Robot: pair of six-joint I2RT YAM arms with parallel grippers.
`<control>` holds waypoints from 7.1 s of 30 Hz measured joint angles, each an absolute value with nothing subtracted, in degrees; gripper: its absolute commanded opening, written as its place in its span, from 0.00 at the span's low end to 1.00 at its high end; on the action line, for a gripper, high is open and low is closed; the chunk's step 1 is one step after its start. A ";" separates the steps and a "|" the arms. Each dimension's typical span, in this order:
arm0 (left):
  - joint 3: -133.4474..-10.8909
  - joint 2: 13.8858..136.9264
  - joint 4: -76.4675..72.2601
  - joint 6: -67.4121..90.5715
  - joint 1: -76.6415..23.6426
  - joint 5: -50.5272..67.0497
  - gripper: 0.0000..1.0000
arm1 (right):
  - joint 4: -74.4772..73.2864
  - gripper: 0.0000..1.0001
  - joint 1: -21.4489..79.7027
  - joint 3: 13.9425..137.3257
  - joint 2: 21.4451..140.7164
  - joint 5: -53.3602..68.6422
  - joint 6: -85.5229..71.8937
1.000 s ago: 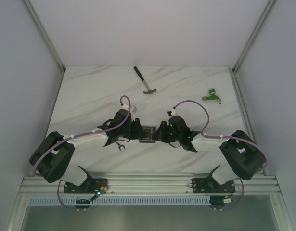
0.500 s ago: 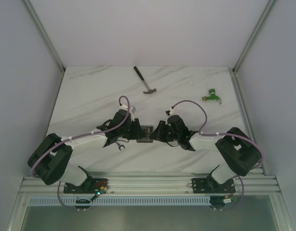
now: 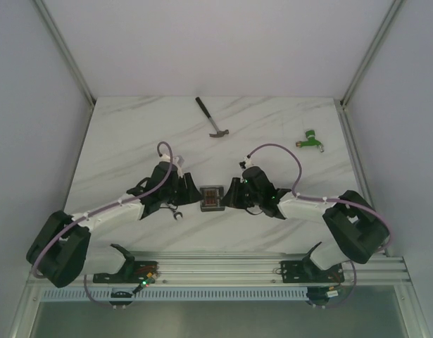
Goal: Snap on the fuse box
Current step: Close the fuse box cover on the fuse box base, then adjust the fuse box base at the center of the board.
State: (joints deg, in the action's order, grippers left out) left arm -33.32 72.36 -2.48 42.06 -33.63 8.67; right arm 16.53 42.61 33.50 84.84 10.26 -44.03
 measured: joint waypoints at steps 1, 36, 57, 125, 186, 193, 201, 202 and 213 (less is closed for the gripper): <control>-32.95 73.25 -2.46 42.17 -33.58 9.23 0.56 | 15.86 0.33 42.63 33.82 84.82 10.26 -43.83; -30.76 79.81 -7.14 46.04 -33.82 17.72 0.58 | -2.90 0.60 48.12 47.44 89.73 1.56 -39.03; -30.81 73.89 -0.03 42.59 -31.77 10.11 0.59 | -17.10 0.62 45.89 56.64 96.12 -12.32 -32.49; -32.82 78.59 -3.36 44.77 -34.15 12.84 0.52 | -10.85 0.63 46.61 53.82 94.52 -7.31 -31.27; -28.34 78.48 -8.88 46.98 -32.01 16.69 0.42 | 11.05 0.23 41.45 40.23 90.65 15.16 -41.32; -29.21 77.08 -5.89 46.00 -31.46 15.86 0.54 | 8.27 0.37 42.50 41.47 89.23 12.34 -39.13; -35.29 76.86 -4.29 43.72 -28.25 15.81 0.56 | 8.03 0.43 39.53 43.27 85.12 12.93 -36.99; -35.75 76.88 -4.29 43.42 -27.83 15.79 0.56 | 8.69 0.44 38.83 43.59 85.19 13.32 -36.97; -38.92 85.67 -5.41 41.69 -26.26 16.10 0.51 | 12.73 0.43 36.60 47.24 94.59 16.73 -36.53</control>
